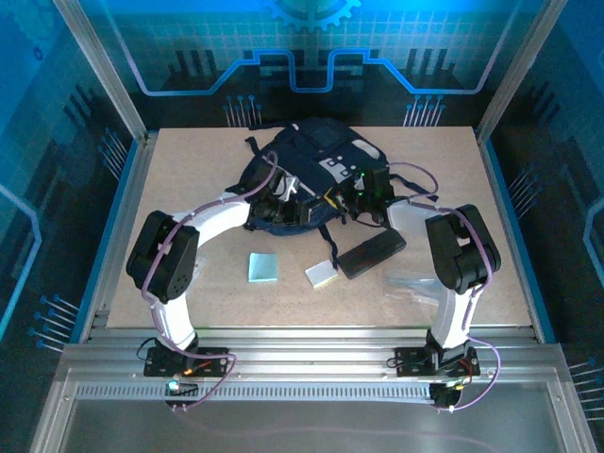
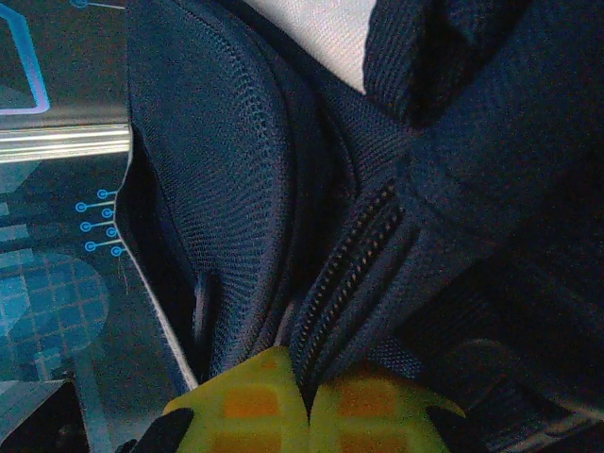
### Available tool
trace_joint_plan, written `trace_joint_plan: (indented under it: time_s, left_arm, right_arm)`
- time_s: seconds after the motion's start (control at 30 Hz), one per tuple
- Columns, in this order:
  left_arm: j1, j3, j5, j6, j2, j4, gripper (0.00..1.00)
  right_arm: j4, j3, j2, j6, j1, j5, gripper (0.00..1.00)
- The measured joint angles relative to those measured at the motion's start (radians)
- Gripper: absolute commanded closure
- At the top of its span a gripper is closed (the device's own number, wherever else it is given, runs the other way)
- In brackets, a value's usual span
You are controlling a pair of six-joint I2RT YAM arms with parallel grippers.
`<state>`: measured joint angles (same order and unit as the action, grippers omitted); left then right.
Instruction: Pack the student bag
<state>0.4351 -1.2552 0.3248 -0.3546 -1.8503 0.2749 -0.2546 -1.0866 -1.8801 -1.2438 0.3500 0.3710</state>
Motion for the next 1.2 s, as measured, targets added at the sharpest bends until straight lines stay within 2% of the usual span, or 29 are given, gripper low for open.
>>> trace_joint_plan:
  time_s: [0.2, 0.23, 0.6, 0.9, 1.2]
  left_arm:
    - [0.026, -0.055, -0.014, 0.035, -0.034, 0.054, 0.99]
    - [0.029, -0.057, -0.016, 0.049, -0.035, 0.057, 1.00]
    - [0.028, -0.059, -0.060, 0.092, 0.000, 0.094, 1.00]
    - [-0.021, -0.053, -0.081, 0.122, 0.064, 0.188, 1.00]
    - [-0.080, -0.039, -0.092, 0.119, 0.105, 0.215, 1.00]
  right_arm:
    - [0.000, 0.000, 0.000, 0.000, -0.006, -0.008, 1.00]
    - [0.000, 0.000, 0.000, 0.000, -0.006, -0.008, 1.00]
    - [0.001, 0.000, 0.000, 0.028, -0.016, 0.011, 1.00]
    - [0.031, 0.000, 0.003, 0.087, -0.029, 0.057, 1.00]
    - [0.074, -0.019, 0.003, 0.134, -0.037, 0.084, 1.00]
